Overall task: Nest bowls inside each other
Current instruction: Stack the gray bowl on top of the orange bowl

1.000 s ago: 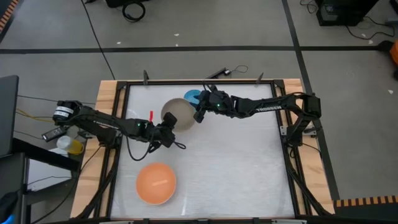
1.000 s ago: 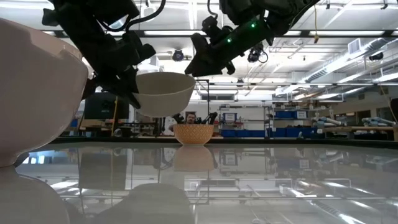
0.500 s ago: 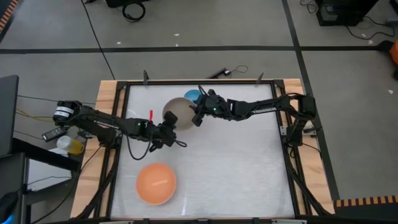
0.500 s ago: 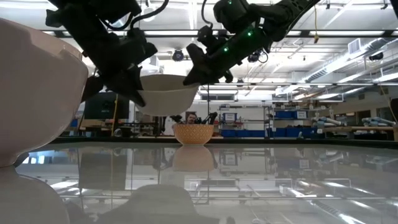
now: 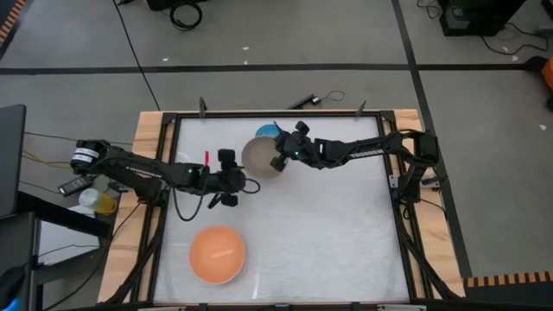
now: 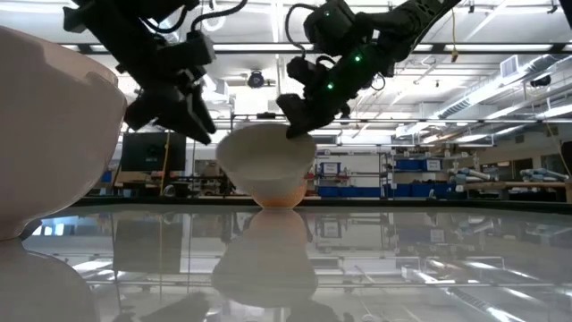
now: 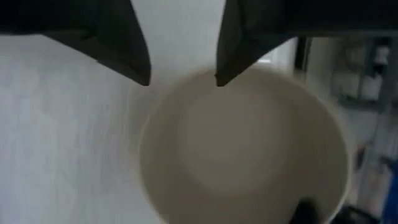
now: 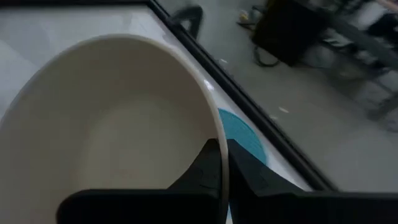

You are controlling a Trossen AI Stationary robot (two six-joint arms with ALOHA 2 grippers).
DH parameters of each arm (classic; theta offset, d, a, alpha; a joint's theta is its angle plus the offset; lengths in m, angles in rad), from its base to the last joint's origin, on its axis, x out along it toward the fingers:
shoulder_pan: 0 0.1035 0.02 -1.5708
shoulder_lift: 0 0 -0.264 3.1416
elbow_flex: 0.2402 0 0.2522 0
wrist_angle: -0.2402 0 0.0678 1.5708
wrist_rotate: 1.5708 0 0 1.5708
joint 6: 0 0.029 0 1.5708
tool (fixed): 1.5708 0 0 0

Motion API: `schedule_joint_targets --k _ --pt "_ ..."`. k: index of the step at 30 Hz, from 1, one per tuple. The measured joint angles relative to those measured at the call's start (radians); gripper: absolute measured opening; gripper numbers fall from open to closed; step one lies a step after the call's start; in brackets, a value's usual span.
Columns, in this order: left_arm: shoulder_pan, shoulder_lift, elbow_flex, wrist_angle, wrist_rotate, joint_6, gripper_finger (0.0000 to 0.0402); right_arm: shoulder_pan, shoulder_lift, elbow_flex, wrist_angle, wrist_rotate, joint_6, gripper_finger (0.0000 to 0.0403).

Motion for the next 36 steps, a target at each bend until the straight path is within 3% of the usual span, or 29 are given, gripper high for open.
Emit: schedule_joint_targets --k 5,8,13,16,21,25,29,36 --pt "0.026 -0.092 -0.001 -0.020 -0.058 -0.183 0.0255 0.027 -0.001 0.001 -0.028 0.042 -0.009 0.0012" --pt "0.079 -0.128 0.000 0.046 -0.036 -0.276 0.0282 0.065 -0.001 0.001 0.030 0.061 -0.034 0.0012" --pt "0.162 -0.132 0.000 0.128 0.140 -0.322 0.0294 0.142 -0.001 0.002 0.135 0.157 -0.141 0.0012" --pt "0.178 -0.111 0.000 0.138 0.115 -0.332 0.0290 0.182 -0.001 0.003 0.175 0.214 -0.206 0.0012" --pt "0.181 -0.114 -0.001 0.121 0.050 -0.326 0.0229 0.231 -0.001 0.003 0.189 0.294 -0.261 0.0012" --pt "0.173 -0.114 -0.001 0.125 0.056 -0.316 0.0123 0.246 -0.001 0.003 0.199 0.296 -0.249 0.0016" --pt "0.166 -0.117 0.001 0.102 0.035 -0.305 0.0018 0.261 -0.007 0.004 0.202 0.278 -0.204 0.0069" --pt "0.112 -0.287 0.016 -0.256 0.065 -0.438 0.0003 0.310 -0.155 0.006 -0.006 0.459 -0.105 0.0203"
